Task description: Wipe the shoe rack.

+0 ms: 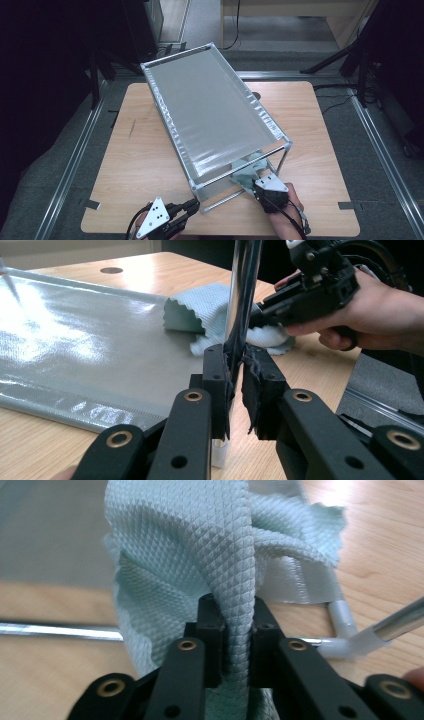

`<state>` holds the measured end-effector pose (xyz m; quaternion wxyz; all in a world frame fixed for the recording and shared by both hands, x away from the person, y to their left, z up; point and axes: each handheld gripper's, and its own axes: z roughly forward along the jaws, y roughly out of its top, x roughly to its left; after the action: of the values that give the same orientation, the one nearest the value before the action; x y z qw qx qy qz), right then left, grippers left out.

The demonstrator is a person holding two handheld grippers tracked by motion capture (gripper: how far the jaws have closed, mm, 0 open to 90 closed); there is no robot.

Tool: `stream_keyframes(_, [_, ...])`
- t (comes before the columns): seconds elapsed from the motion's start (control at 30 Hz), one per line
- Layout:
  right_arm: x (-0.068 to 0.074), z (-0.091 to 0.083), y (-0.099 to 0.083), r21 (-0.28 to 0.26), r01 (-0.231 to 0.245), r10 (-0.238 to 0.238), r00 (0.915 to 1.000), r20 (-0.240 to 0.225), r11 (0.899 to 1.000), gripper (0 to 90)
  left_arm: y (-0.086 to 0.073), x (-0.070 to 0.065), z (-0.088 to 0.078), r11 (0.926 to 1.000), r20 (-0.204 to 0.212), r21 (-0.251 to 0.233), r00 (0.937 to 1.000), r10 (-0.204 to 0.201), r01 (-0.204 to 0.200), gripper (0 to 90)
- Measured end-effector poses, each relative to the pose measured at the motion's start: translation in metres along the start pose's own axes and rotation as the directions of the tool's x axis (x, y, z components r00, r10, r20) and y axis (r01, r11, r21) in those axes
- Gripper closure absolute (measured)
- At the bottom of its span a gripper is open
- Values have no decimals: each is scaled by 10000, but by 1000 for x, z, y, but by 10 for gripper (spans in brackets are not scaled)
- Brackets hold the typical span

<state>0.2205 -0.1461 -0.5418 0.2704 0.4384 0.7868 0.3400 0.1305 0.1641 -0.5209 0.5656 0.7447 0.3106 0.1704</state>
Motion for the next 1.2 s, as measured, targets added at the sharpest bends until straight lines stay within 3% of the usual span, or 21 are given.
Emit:
stream_keyframes(0.07, [-2,4,2,-81,-145,148,9994,302,9999,827,0,0,0,10000,-26,25,10000,-8,8,881])
stream_keyframes(0.23, [-6,13,11,-435,-352,391,9950,922,9984,825,0,0,1,10000,-54,-7,10000,8,-8,870])
stream_keyframes(0.37, [-5,12,13,-458,-234,264,9975,651,9987,812,3,2,3,9993,-115,-196,9995,-309,307,659])
stream_keyframes(0.47, [-3,16,10,-40,-110,111,9996,274,9999,811,6,0,11,9998,-142,124,9998,-143,144,567])
stream_keyframes(0.57, [1,17,8,52,20,-21,9998,194,10000,820,9,-2,14,9999,-510,148,9987,20,-12,632])
stream_keyframes(0.77, [15,10,10,418,370,-351,9984,-438,9984,824,9,-2,9,9996,-547,65,9981,291,-288,799])
stream_keyframes(0.83, [20,7,13,477,491,-463,9973,-571,9977,823,8,-2,7,9993,-567,50,9977,368,-366,808])
stream_keyframes(0.93, [24,3,21,-127,515,-520,9979,-386,9986,813,7,-4,6,9989,-446,53,9979,466,-464,813])
stream_keyframes(1.0, [23,2,26,-831,462,-476,9988,-146,9955,761,6,-5,5,9989,-377,17,9982,466,-466,813])
stream_keyframes(1.07, [19,3,28,-1279,229,-197,9995,262,9915,625,5,-5,4,9991,-357,10,9984,435,-435,813])
stream_keyframes(1.13, [14,3,29,-1277,-238,243,9997,24,9915,491,5,-4,3,9991,-336,14,9985,433,-433,809])
stream_keyframes(1.2, [12,-1,28,-1164,-239,238,9997,-18,9929,415,6,-4,3,9993,-330,31,9987,378,-377,801])
